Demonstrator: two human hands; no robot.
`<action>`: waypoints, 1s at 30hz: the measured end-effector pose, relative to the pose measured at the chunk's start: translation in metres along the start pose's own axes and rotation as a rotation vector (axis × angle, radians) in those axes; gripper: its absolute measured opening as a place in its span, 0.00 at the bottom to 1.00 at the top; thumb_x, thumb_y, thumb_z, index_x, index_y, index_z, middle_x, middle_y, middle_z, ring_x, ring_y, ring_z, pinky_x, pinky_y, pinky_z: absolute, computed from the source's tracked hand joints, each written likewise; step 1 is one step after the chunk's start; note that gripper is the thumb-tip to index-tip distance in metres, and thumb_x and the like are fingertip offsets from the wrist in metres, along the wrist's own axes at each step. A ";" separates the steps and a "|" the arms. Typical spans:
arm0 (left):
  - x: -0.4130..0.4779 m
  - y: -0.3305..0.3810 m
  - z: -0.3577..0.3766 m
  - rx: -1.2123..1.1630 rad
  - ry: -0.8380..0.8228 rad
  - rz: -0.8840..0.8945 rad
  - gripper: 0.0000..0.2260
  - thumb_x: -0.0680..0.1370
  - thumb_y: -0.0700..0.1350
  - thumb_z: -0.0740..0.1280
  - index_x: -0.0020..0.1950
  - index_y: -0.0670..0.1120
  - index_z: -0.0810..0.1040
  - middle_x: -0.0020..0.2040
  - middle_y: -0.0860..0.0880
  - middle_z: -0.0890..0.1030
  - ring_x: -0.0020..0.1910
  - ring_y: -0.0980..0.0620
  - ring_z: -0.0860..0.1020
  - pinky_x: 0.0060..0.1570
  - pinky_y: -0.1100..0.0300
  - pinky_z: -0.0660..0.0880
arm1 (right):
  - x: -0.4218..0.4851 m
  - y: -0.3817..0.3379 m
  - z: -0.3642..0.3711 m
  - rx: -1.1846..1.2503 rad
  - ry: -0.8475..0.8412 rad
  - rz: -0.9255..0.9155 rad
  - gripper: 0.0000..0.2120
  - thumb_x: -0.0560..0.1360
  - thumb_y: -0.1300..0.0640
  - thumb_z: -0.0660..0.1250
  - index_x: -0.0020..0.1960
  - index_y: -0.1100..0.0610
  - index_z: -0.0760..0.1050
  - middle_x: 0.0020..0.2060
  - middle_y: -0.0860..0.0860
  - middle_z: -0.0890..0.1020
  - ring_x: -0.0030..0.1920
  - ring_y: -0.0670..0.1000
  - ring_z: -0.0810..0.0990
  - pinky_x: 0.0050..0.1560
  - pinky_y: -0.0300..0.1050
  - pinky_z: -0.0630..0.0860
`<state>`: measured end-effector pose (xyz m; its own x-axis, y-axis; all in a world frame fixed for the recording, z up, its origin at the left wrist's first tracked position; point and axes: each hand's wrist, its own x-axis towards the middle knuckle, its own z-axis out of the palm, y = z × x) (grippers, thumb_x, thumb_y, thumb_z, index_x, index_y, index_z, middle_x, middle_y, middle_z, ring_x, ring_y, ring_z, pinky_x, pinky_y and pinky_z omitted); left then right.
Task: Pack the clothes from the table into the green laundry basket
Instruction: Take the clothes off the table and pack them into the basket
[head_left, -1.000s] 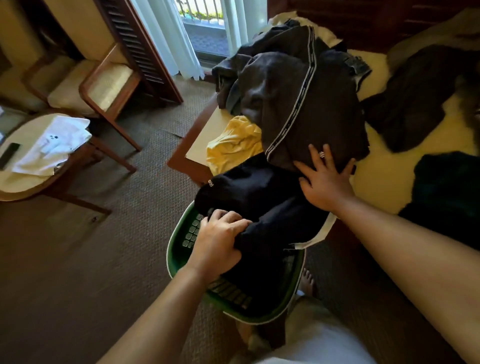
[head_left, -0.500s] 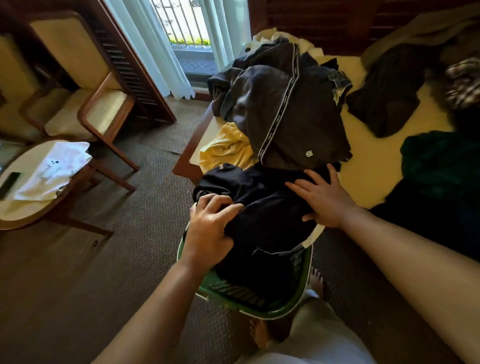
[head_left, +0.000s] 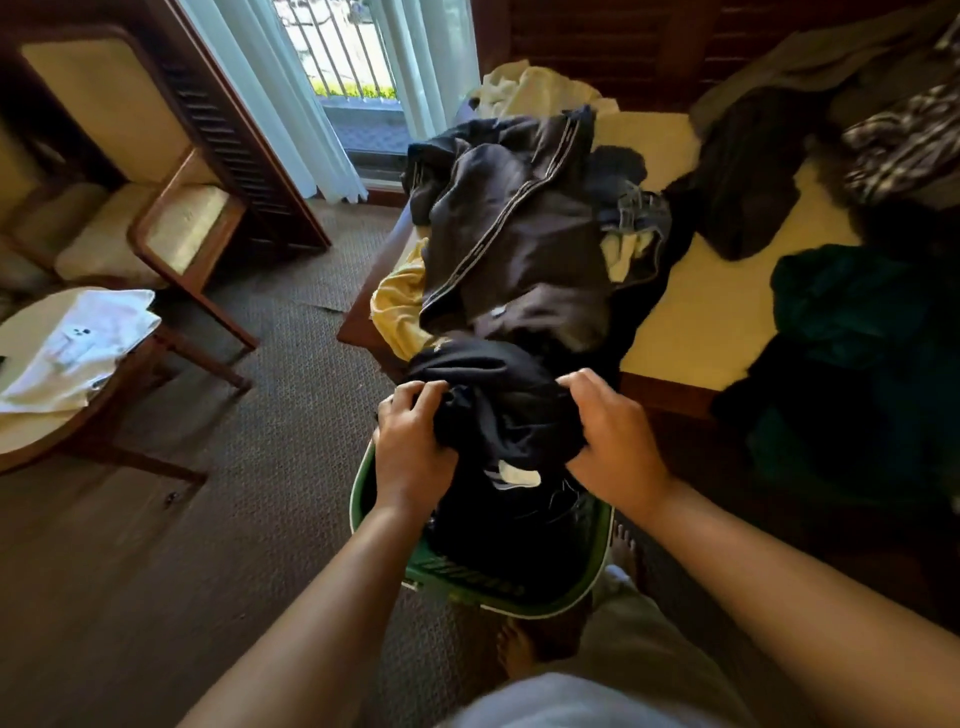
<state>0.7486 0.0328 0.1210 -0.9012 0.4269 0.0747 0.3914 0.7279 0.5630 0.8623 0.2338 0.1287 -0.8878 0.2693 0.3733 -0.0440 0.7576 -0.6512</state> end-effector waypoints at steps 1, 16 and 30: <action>-0.002 -0.002 0.001 -0.014 0.000 -0.014 0.29 0.67 0.33 0.65 0.69 0.48 0.77 0.65 0.46 0.75 0.63 0.38 0.71 0.60 0.38 0.75 | -0.006 -0.004 0.005 0.065 -0.004 0.086 0.12 0.73 0.48 0.66 0.53 0.53 0.75 0.45 0.48 0.80 0.43 0.55 0.82 0.38 0.52 0.77; -0.001 0.000 0.003 -0.105 0.017 -0.075 0.30 0.66 0.31 0.67 0.67 0.47 0.78 0.65 0.45 0.75 0.62 0.40 0.73 0.64 0.44 0.73 | 0.034 0.064 -0.021 0.213 -0.240 0.730 0.35 0.66 0.60 0.67 0.73 0.49 0.69 0.68 0.51 0.70 0.67 0.55 0.70 0.63 0.56 0.75; 0.044 0.030 0.028 0.018 -0.028 0.054 0.30 0.65 0.31 0.67 0.67 0.46 0.77 0.64 0.45 0.76 0.61 0.39 0.73 0.61 0.41 0.75 | 0.040 0.126 0.003 -0.374 -0.059 0.456 0.12 0.79 0.55 0.65 0.58 0.60 0.79 0.58 0.59 0.82 0.67 0.61 0.74 0.77 0.63 0.52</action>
<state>0.7255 0.0885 0.1184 -0.8733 0.4802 0.0817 0.4429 0.7129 0.5437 0.8199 0.3386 0.0597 -0.8038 0.5912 0.0660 0.5027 0.7345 -0.4559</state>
